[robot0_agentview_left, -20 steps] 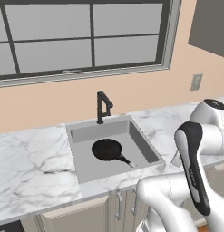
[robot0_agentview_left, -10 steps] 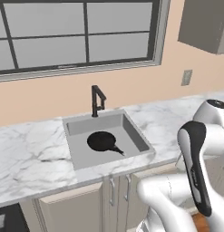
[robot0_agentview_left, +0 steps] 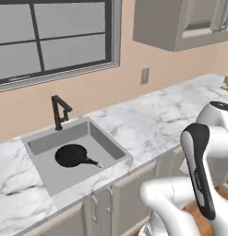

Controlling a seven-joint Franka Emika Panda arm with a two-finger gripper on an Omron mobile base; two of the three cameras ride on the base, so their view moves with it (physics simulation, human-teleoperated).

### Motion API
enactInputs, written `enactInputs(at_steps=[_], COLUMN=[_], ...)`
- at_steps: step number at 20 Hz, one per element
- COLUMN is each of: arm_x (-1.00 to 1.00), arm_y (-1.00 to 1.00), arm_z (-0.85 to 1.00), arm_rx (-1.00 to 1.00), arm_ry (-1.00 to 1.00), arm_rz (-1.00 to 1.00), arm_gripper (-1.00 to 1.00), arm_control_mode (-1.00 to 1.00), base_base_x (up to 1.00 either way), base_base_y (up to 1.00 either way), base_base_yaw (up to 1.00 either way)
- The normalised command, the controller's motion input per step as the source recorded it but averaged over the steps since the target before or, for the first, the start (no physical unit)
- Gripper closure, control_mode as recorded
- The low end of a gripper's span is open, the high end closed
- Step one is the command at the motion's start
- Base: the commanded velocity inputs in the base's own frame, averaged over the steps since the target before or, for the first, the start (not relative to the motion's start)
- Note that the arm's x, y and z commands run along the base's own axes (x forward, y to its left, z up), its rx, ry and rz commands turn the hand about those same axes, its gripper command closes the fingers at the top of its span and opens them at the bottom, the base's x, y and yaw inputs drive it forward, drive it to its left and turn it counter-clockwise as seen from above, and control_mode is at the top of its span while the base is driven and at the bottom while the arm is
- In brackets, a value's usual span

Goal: Move the pot and pan from the stove into the sink.

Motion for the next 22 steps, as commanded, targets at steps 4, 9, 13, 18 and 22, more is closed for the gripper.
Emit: enactInputs(at_steps=[4,9,13,18,22], arm_x=[0.0,0.0,0.0,0.0,0.0], arm_y=[0.0,0.0,0.0,0.0,0.0], arm_z=[0.0,0.0,0.0,0.0,0.0], arm_rx=[0.0,0.0,0.0,0.0,0.0], arm_ry=[0.0,0.0,0.0,0.0,0.0], arm_rz=[0.0,0.0,0.0,0.0,0.0], arm_gripper=[-1.0,-1.0,-1.0,-1.0,-1.0], arm_control_mode=[1.0,1.0,1.0,1.0,1.0], base_base_x=[0.0,0.0,0.0,0.0,0.05], base_base_y=[-0.02,-0.02,-0.04,-0.31,-0.25], base_base_yaw=[-0.5,-0.5,-0.5,-0.44,-0.43])
